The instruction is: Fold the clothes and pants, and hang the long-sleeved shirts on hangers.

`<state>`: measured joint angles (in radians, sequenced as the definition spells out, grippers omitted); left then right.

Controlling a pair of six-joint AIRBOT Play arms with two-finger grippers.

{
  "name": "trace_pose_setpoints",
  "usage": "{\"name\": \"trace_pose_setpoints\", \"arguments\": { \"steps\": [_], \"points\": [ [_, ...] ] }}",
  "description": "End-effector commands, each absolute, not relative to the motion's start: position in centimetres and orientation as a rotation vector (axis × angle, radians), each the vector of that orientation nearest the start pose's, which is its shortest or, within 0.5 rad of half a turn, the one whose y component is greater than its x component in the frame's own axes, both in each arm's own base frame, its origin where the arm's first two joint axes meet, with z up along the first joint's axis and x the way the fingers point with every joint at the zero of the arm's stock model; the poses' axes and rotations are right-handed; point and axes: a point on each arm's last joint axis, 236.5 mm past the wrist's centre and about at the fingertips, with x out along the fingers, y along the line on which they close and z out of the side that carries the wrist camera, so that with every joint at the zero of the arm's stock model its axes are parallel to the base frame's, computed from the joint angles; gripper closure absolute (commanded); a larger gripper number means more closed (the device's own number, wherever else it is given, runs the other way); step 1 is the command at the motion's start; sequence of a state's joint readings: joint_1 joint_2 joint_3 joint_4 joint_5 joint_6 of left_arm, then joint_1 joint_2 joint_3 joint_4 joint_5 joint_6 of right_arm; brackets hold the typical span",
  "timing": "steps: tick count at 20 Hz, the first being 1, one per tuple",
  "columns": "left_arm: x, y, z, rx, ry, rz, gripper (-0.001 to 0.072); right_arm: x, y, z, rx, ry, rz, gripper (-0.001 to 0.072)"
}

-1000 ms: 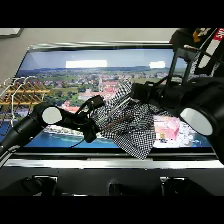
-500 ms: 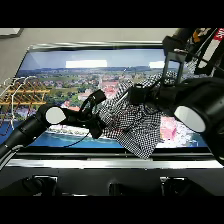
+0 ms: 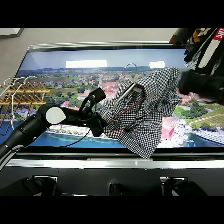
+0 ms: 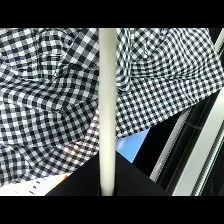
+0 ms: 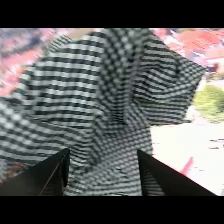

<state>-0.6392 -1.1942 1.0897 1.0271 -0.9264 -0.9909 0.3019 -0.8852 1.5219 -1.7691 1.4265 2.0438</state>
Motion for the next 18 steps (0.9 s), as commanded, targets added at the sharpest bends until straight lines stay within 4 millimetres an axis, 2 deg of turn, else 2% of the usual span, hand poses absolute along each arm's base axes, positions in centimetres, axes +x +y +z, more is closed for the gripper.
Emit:
{"name": "trace_pose_setpoints", "arguments": {
  "steps": [1, 4, 6, 10, 12, 18],
  "points": [
    [27.0, -32.5, 6.2, 0.315, 0.894, -1.110, 0.0686, 31.9, 4.3, 24.8, -0.081, 0.858, 0.241, 0.0208],
    [26.3, -32.2, 5.8, 0.335, 0.916, -1.130, 0.0686, 32.6, 8.3, 23.7, -0.781, 0.675, 0.744, 0.0205],
    [26.1, -32.0, 5.6, 0.346, 0.928, -1.137, 0.0686, 33.3, 10.5, 22.9, -1.025, 0.563, 0.901, 0.0205],
    [26.2, -31.8, 5.4, 0.364, 0.930, -1.131, 0.0686, 35.7, 13.3, 22.0, -1.061, 0.497, 0.939, 0.0205],
    [26.2, -31.8, 5.4, 0.364, 0.930, -1.132, 0.0686, 36.6, 14.1, 21.7, -1.082, 0.469, 0.950, 0.0205],
    [26.2, -31.8, 5.4, 0.366, 0.928, -1.133, 0.0686, 37.6, 15.7, 18.6, -1.013, 0.520, 1.048, 0.0205]
  ]
}}
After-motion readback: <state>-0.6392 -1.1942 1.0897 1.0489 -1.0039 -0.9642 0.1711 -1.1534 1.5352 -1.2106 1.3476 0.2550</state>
